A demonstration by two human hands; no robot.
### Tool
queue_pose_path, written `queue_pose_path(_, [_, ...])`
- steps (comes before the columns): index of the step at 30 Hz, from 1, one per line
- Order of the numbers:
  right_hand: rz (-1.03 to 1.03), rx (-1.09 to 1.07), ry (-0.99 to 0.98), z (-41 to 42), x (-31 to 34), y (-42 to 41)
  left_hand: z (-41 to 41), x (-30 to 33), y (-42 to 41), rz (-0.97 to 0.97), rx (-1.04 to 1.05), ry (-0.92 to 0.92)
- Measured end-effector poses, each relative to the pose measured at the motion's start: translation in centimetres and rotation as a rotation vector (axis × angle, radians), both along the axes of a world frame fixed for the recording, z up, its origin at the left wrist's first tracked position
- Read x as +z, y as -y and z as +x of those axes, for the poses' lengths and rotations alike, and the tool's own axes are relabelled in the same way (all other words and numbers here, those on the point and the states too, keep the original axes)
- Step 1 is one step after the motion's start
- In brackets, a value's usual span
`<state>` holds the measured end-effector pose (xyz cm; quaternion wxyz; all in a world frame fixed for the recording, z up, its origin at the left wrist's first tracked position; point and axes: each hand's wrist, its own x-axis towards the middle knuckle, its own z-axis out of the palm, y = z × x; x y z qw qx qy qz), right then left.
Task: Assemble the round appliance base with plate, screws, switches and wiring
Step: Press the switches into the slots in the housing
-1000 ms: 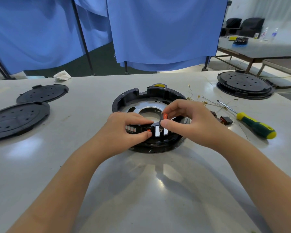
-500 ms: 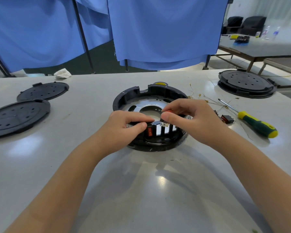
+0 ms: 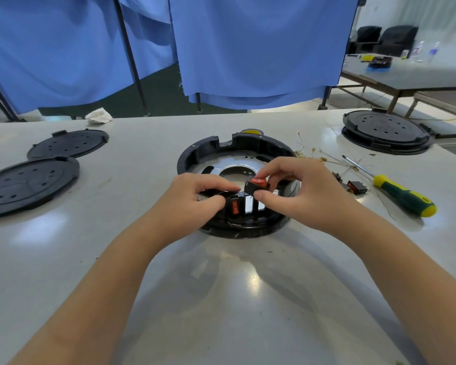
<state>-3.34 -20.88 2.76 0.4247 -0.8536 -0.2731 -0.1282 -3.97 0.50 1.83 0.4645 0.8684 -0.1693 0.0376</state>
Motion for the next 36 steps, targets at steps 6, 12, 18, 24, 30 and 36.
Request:
queue_pose_path(6, [-0.005,0.011,0.022,-0.3,0.2,-0.2,-0.5,0.2,0.4,0.010,0.015,0.055])
queue_pose_path(12, [-0.075,0.014,0.119,-0.8,0.1,-0.8,-0.9,0.6,1.1,-0.119,-0.004,0.187])
queue_pose_path(18, [-0.132,0.016,0.120,-1.0,0.3,-1.0,-0.9,0.7,1.0,-0.164,-0.037,0.187])
queue_pose_path(24, [-0.163,0.036,0.092,-1.4,0.7,-1.0,-0.8,0.8,1.0,-0.154,-0.039,0.172])
queue_pose_path(30, [-0.212,0.064,0.152,-2.1,0.8,-1.3,-0.7,0.8,0.7,-0.145,-0.075,0.077])
queue_pose_path(36, [-0.212,0.033,0.119,-1.8,0.7,-1.3,-0.6,0.8,0.6,-0.166,-0.051,0.070])
